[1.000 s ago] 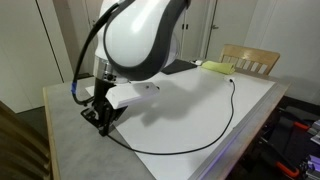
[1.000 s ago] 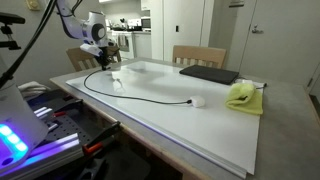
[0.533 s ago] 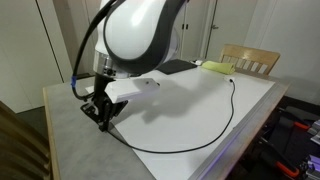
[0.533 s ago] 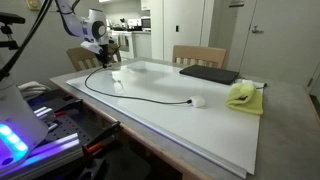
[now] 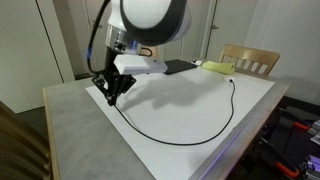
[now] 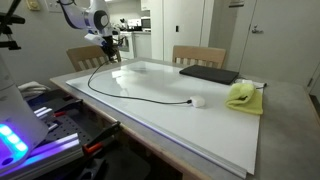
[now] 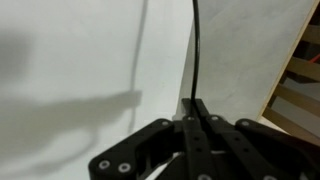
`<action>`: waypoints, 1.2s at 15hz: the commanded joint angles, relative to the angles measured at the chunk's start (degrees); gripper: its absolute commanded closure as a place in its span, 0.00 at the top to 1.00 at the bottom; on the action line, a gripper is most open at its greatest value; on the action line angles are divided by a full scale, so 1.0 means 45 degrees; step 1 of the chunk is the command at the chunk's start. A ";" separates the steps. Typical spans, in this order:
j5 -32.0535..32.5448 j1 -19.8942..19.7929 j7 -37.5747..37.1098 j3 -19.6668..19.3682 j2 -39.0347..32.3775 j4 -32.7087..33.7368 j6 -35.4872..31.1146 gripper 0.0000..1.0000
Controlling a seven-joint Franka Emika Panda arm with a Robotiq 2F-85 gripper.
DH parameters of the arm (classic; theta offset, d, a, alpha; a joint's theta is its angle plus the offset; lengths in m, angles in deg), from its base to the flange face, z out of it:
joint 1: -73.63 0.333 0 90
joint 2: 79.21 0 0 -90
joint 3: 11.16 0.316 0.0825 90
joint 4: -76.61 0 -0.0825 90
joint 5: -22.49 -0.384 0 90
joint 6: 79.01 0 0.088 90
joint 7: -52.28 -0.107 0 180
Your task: Put the charging cable in circular form.
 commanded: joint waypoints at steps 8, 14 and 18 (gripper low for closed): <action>0.0683 0.1532 -0.3005 -0.2396 0.1295 -0.1683 -0.0672 0.04; 0.3262 0.4151 -0.6403 -0.5667 0.0915 -0.1136 0.0381 0.01; 0.5721 0.5627 -1.0257 -0.7919 0.0558 -0.0707 0.1711 0.01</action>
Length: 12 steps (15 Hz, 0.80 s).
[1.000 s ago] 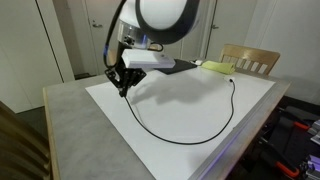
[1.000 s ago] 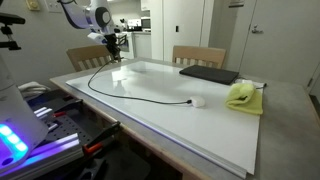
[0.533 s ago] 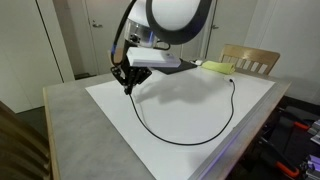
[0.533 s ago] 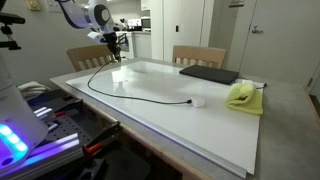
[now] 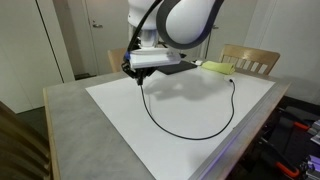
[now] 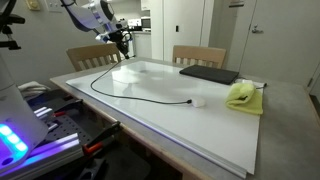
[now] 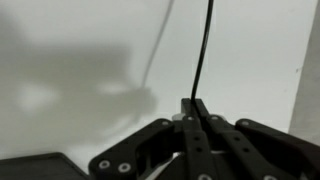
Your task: Put the charging cable in circular form.
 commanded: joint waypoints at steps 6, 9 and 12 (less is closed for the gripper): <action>0.2275 -0.0161 -0.3289 -0.0317 -0.0033 0.0383 0.1384 0.04; 0.2267 -0.0170 -0.3283 -0.0246 -0.0035 0.0389 0.1382 0.04; 0.2134 -0.0348 -0.3486 -0.0061 0.0031 0.0361 0.1742 0.01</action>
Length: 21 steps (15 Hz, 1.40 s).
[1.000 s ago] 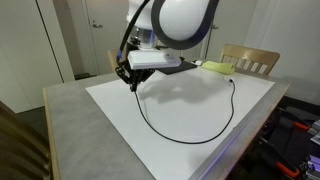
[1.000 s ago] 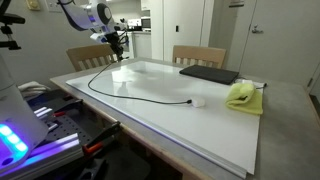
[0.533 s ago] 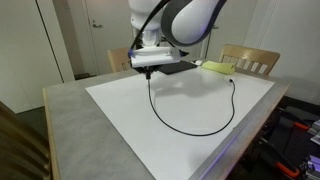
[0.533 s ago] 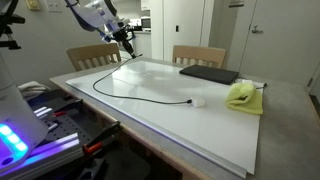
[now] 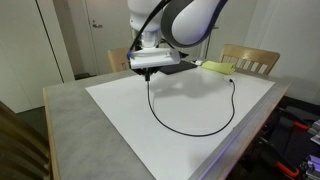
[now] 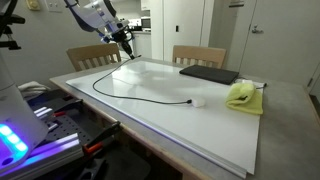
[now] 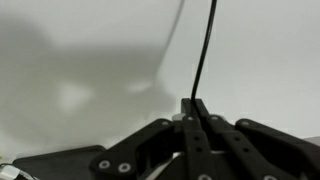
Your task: Put the charging cable in circular form.
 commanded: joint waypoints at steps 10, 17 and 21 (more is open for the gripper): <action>-0.1174 -0.3987 -0.0808 0.2843 0.0852 -0.0923 0.0945 0.01; -0.0632 -0.5145 -0.3506 0.3072 0.0486 -0.0592 0.1729 0.01; -0.0444 -0.5415 -0.3602 0.3306 0.0467 -0.0571 0.1760 0.04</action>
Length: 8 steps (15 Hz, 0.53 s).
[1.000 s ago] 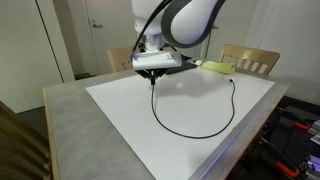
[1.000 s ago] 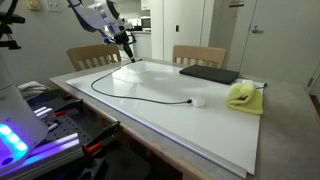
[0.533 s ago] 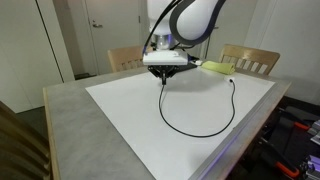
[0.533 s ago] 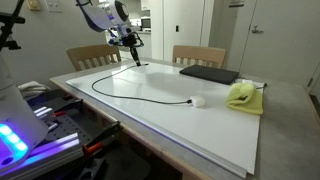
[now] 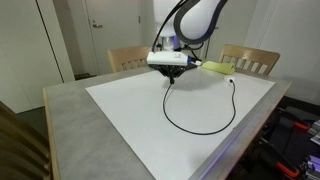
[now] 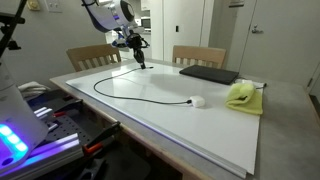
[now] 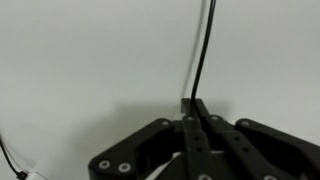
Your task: Put the charging cable in circular form.
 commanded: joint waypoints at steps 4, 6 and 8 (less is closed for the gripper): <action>0.0375 -0.0394 -0.1157 0.0478 -0.0127 0.0334 0.0735 0.01; 0.0247 -0.0524 -0.1574 0.0599 -0.0182 0.0426 0.1019 0.01; 0.0068 -0.0666 -0.2120 0.0724 -0.0200 0.0503 0.1316 0.01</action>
